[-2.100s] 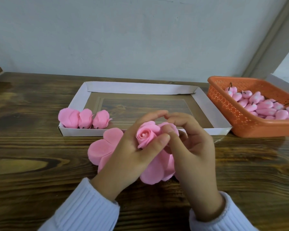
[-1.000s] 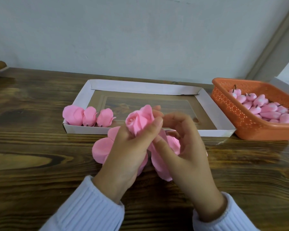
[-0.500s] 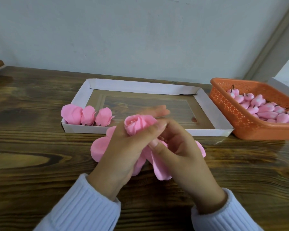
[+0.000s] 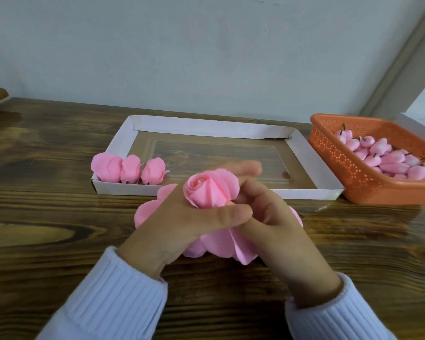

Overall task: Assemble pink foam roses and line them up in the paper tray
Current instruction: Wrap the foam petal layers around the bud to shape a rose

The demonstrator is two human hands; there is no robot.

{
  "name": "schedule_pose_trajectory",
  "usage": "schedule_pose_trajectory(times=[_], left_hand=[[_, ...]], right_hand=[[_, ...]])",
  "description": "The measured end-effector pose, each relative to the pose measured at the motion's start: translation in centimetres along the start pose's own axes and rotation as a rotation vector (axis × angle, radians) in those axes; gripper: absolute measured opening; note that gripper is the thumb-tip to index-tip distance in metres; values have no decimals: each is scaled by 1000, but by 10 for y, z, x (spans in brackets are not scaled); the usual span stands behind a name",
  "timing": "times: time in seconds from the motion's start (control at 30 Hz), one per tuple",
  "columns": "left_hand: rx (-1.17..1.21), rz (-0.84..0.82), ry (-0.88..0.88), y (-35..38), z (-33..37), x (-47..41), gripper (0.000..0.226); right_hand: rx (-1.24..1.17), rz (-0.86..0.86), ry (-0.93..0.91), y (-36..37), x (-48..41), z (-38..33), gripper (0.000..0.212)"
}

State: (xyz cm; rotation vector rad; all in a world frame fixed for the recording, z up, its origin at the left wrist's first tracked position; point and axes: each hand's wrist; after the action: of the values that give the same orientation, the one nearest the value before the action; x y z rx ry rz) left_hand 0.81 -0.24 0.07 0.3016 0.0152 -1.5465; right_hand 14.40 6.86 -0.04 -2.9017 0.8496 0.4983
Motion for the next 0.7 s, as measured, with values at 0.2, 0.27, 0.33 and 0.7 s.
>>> schedule_pose_trajectory(times=[0.2, 0.27, 0.33, 0.7], left_hand=[[-86, 144, 86, 2, -10, -3, 23], [-69, 184, 79, 3, -13, -4, 23], [-37, 230, 63, 5, -13, -5, 25], [234, 313, 64, 11, -3, -3, 32]], right_hand=[[42, 40, -6, 2, 0, 0, 24], [39, 32, -8, 3, -1, -1, 27], [65, 28, -30, 4, -2, 0, 29], [403, 401, 130, 0, -9, 7, 23]])
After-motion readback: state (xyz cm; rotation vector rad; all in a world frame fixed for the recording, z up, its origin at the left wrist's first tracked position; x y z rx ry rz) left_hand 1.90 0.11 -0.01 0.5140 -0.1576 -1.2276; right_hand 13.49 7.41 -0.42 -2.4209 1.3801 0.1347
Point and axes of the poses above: each hand's wrist, its own x-axis away from the middle knuckle, its own y-axis out of the palm, z = x × y, and after that the axes turned 4 degrees about -y, right-handed
